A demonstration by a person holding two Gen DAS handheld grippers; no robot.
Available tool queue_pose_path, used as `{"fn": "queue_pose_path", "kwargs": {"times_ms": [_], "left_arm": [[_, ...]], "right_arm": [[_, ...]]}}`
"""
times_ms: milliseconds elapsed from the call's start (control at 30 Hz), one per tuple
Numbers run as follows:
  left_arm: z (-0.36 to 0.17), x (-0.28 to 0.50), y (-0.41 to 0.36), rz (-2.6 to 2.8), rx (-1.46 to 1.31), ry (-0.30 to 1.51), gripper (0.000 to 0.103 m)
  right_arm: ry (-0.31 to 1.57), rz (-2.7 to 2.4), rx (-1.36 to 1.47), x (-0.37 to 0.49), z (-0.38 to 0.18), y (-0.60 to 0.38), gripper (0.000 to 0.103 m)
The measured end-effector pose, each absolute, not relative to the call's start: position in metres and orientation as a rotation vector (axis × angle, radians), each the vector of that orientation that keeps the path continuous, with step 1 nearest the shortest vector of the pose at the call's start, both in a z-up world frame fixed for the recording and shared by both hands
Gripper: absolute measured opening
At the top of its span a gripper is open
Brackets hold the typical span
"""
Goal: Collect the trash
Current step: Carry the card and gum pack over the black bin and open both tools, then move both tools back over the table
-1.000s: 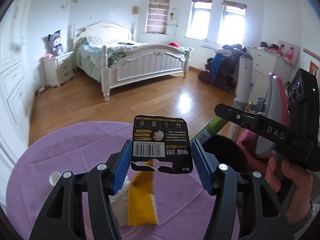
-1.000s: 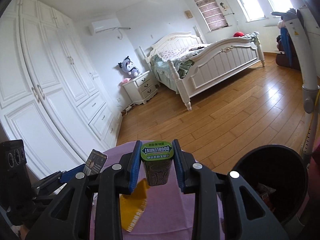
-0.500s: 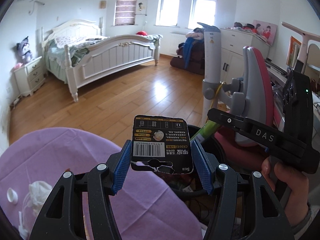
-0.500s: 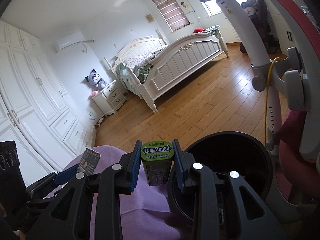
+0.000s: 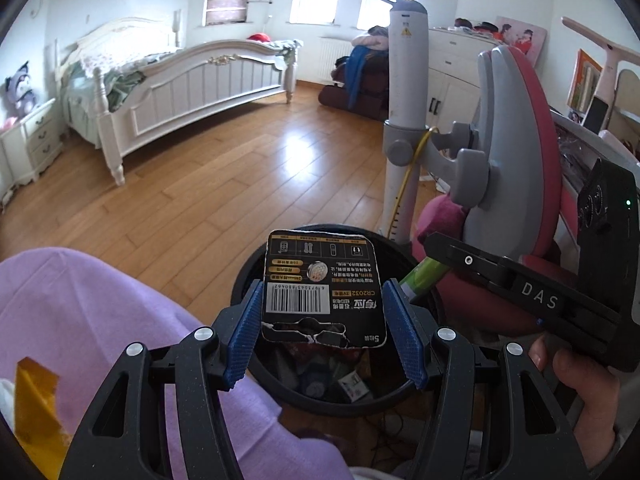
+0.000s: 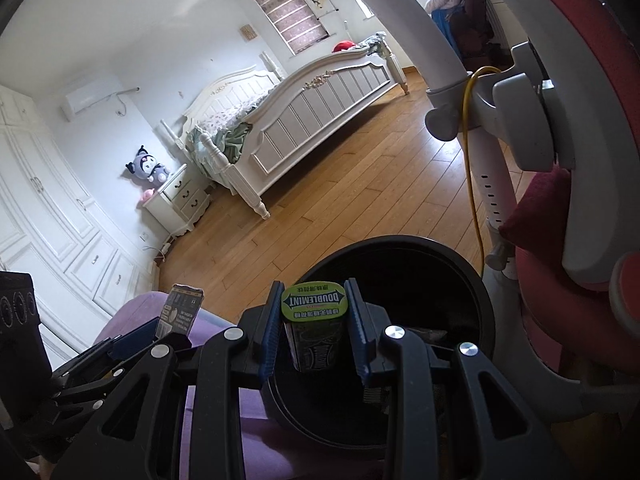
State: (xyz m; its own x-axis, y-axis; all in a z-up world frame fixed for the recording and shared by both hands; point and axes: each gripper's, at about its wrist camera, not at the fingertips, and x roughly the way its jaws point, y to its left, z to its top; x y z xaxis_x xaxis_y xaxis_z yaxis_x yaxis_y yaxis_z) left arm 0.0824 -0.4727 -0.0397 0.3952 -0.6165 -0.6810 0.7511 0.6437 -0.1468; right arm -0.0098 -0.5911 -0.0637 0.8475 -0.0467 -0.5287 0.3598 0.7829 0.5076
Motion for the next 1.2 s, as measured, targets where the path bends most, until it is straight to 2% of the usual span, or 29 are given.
{"fn": "queue_pose_path", "kwargs": {"times_ms": [333, 367, 433, 467, 500, 567, 833, 1200], "left_arm": [[-0.045, 0.085, -0.48, -0.866, 0.217, 0.784, 0.06], [-0.045, 0.085, -0.48, -0.86, 0.221, 0.777, 0.063], [-0.041, 0.084, -0.48, -0.844, 0.228, 0.761, 0.087], [-0.038, 0.083, -0.479, -0.832, 0.229, 0.742, 0.089], [-0.035, 0.082, -0.477, -0.829, 0.229, 0.731, 0.09], [-0.028, 0.082, -0.474, -0.833, 0.228, 0.726, 0.09], [-0.004, 0.071, -0.445, -0.812, 0.195, 0.682, 0.095], [0.018, 0.078, -0.33, -0.65, 0.063, 0.672, 0.095]], "right_arm": [[0.565, -0.203, 0.669, -0.005, -0.078, -0.594, 0.03], [0.573, -0.202, 0.667, -0.004, -0.078, -0.594, 0.031], [0.579, -0.202, 0.664, -0.004, -0.077, -0.595, 0.035], [0.576, -0.205, 0.663, -0.005, -0.075, -0.595, 0.043], [0.563, -0.209, 0.66, -0.007, -0.072, -0.594, 0.054], [0.549, -0.215, 0.644, -0.009, -0.066, -0.591, 0.06], [0.549, -0.176, 0.616, -0.006, -0.048, -0.57, 0.065], [0.584, -0.008, 0.513, 0.018, -0.022, -0.49, 0.067]]}}
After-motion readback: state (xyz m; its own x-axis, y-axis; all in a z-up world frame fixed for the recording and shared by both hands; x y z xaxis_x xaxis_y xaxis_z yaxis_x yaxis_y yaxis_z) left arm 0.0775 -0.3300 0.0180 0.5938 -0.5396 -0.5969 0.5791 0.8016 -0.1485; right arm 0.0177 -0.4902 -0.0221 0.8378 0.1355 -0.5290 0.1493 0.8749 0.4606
